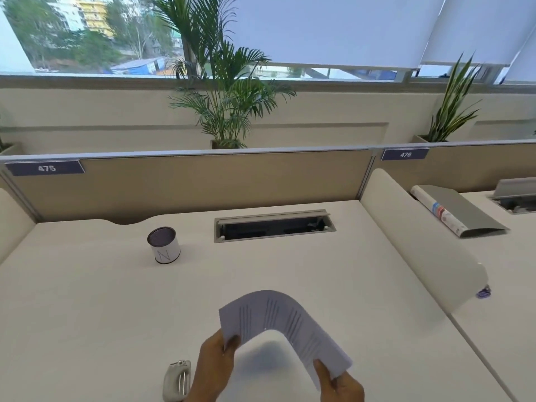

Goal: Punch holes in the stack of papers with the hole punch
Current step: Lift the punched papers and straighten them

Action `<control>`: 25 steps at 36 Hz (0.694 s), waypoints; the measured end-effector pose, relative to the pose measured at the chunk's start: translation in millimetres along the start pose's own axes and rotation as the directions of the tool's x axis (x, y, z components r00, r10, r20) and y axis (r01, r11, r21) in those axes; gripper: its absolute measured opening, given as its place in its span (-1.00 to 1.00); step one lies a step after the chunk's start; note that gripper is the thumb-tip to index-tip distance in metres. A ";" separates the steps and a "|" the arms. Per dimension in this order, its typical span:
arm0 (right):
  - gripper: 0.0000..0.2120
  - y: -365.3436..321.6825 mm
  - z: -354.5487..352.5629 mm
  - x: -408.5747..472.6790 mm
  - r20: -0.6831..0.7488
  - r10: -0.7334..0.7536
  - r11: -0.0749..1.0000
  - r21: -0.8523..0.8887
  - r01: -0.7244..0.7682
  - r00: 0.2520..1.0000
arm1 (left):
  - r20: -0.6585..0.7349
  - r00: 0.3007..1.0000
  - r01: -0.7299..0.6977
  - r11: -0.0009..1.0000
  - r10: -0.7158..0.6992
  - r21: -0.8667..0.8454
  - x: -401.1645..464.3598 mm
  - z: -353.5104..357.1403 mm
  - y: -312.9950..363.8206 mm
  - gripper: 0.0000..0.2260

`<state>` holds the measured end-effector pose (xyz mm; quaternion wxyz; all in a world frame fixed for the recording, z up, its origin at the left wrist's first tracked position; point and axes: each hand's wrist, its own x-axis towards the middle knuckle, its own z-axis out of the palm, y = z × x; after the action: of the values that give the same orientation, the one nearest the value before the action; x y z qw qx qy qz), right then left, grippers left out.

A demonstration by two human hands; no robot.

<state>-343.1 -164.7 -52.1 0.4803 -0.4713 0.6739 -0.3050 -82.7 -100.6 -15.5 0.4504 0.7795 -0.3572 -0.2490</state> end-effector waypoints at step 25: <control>-0.93 -21.0 -67.7 -30.2 -0.090 0.101 0.930 0.362 -0.062 0.991 | 0.210 0.904 0.427 0.776 -0.372 -0.464 5.3 59.1 50.4 -0.41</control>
<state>-396.3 -147.2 0.8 0.5334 -0.3306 0.6508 -0.4274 -138.1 -152.8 0.7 0.5533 0.6794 -0.1301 -0.4640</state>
